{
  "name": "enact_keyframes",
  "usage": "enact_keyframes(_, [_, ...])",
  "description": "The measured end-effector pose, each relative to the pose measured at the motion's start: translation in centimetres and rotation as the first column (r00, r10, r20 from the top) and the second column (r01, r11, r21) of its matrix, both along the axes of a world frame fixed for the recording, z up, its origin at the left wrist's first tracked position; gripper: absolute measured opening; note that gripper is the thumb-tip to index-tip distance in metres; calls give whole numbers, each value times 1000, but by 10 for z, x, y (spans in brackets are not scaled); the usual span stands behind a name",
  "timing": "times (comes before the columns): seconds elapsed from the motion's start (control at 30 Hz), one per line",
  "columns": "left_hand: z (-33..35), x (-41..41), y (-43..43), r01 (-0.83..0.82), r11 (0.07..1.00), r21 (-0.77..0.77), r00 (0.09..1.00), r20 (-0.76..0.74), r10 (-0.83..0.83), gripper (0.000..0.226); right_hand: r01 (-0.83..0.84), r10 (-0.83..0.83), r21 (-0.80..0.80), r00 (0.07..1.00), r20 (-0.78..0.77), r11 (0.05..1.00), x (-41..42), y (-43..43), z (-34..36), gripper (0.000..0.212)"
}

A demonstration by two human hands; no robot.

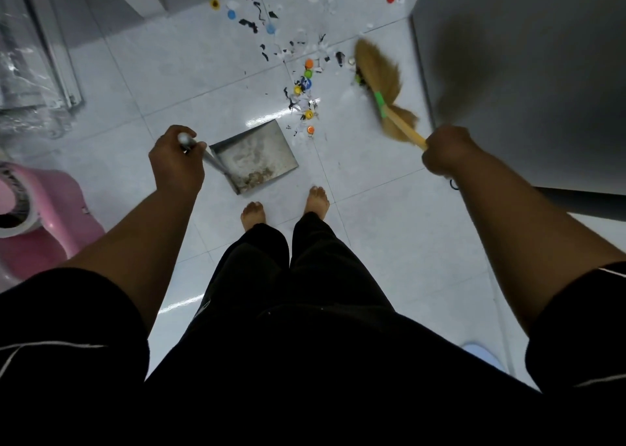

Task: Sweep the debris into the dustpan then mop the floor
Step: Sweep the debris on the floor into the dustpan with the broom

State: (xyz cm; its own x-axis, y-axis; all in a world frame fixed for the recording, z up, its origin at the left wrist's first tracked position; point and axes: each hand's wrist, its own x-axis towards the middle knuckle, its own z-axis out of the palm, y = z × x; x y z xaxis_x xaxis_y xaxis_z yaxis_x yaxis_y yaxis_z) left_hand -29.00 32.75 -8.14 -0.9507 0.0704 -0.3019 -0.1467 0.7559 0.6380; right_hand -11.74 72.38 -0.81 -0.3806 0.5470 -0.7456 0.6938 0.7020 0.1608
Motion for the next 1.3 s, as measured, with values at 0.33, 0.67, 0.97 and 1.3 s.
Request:
enact_keyframes(0.33, [-1,-11,10,-88,996,22,994,73,86,18,-35,41,44,991,-127,998,50,34,71,30])
enact_keyframes(0.67, [0,-14,13,-126,991,37,991,50,124,13,-81,89,181,995,-36,980,15,19,38,29])
enact_keyframes(0.97, [-6,-23,31,32,999,13,999,3,-32,16,-263,262,31,965,34,964,22,-61,35,32])
enact_keyframes(1.3, [2,-45,16,52,998,17,997,49,-53,16,-278,280,43,959,-51,960,63,-49,90,43])
